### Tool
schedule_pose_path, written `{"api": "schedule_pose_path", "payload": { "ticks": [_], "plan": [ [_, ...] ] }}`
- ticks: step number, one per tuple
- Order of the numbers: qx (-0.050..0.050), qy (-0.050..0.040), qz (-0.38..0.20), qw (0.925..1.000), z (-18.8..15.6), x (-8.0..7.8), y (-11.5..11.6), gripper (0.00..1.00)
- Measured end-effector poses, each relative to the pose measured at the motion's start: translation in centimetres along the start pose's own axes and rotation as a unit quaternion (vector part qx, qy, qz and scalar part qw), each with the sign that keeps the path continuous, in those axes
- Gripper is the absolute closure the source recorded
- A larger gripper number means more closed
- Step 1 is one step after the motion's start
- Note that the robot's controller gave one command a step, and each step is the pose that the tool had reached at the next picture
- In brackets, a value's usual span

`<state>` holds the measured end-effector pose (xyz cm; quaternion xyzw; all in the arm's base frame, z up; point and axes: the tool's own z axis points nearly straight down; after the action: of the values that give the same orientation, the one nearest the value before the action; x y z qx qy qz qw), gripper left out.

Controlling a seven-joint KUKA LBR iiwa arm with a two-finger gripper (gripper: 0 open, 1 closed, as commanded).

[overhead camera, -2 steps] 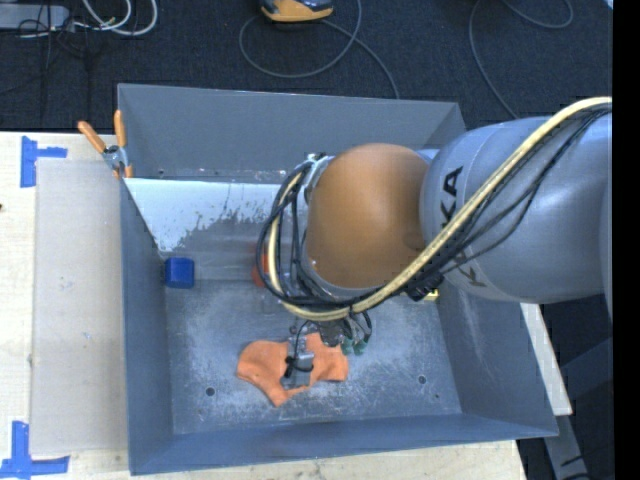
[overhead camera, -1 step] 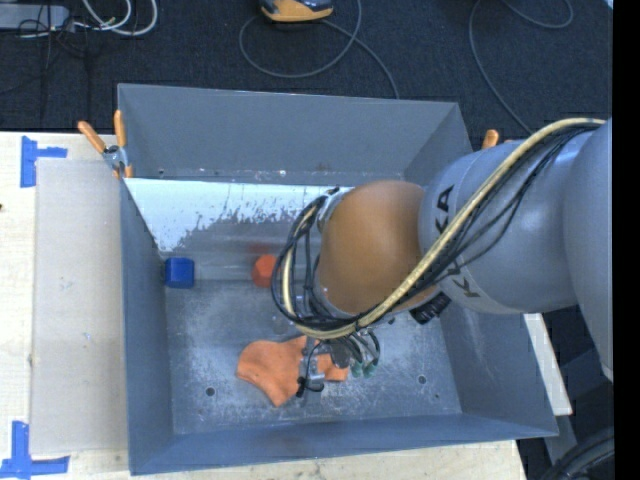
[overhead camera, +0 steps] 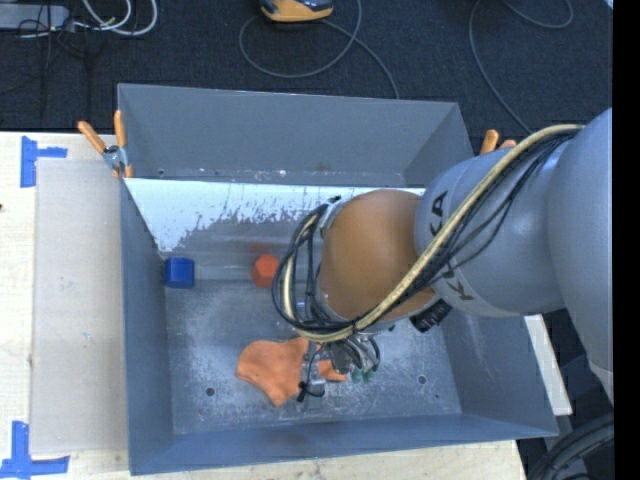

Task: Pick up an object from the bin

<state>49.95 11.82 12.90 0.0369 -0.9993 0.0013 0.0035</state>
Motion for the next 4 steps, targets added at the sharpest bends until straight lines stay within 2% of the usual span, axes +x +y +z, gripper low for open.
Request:
{"api": "schedule_pose_path", "payload": {
  "ticks": [1, 2, 3, 4],
  "plan": [
    [-0.001, -0.0003, -0.127, 0.9919, -3.2, -0.2, -0.4, 0.00],
    [0.000, -0.0064, -0.165, 0.9862, -0.4, -0.4, -0.6, 0.00],
    [-0.001, 0.0013, -0.220, 0.9754, 3.4, -1.1, -1.1, 0.00],
    [0.000, -0.0062, -0.297, 0.9549, 5.9, -3.7, 2.5, 1.00]
  ]
}}
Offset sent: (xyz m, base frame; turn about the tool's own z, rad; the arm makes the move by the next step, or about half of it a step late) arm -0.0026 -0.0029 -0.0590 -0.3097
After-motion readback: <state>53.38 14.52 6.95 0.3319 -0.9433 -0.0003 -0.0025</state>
